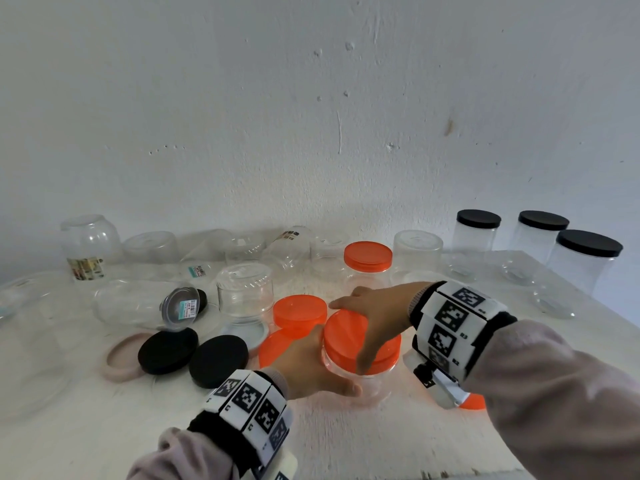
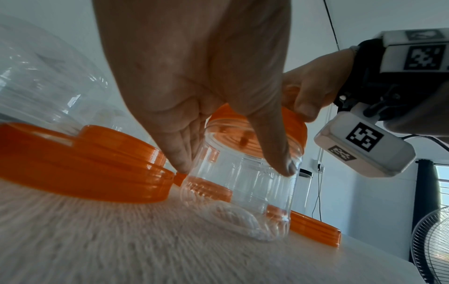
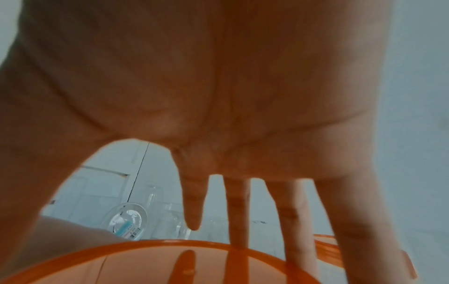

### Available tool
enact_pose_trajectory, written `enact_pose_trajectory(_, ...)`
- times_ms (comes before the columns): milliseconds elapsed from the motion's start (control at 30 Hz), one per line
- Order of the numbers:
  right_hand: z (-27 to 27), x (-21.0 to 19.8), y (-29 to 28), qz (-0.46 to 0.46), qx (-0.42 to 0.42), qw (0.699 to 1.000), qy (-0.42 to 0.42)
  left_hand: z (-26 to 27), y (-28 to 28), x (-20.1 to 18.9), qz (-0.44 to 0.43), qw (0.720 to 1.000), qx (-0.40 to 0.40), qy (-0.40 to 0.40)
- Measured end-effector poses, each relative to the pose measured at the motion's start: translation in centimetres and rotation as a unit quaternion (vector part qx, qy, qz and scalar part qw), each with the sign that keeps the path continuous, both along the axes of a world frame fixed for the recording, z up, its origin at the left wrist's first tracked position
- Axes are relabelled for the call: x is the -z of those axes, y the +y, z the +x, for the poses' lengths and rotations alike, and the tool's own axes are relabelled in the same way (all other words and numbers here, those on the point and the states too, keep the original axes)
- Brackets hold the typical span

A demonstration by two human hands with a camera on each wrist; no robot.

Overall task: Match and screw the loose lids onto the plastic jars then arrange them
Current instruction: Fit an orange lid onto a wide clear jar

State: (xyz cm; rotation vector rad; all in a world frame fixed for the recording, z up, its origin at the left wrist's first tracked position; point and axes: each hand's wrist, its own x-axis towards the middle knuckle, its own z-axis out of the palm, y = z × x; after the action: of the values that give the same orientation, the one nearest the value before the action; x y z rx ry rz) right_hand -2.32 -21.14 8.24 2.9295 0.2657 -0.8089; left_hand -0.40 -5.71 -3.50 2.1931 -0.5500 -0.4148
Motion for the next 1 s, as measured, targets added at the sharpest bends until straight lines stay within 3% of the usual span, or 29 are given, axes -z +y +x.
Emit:
enact_pose_trajectory(333, -0.1, 0.5, -0.3, -0.005, 0.037, 0.999, -0.031, -0.2, 0.0, -0.3, -0.005, 1.000, 0.007, -0.006)
enact_pose_trajectory(567, 0.0, 0.4, -0.2, 0.024, -0.006, 1.000, -0.013, -0.4, 0.0, -0.5, -0.004, 1.000, 0.007, -0.007)
enact_pose_trajectory(767, 0.0, 1.1, -0.1, 0.008, 0.030, 0.999, -0.039, -0.4, 0.0, -0.5, 0.007, 1.000, 0.006, -0.012)
enact_pose_trajectory(1000, 0.3, 1.1, 0.0, 0.050, -0.016, 0.998, -0.026, -0.6, -0.1, -0.6, 0.012, 1.000, 0.001, -0.011)
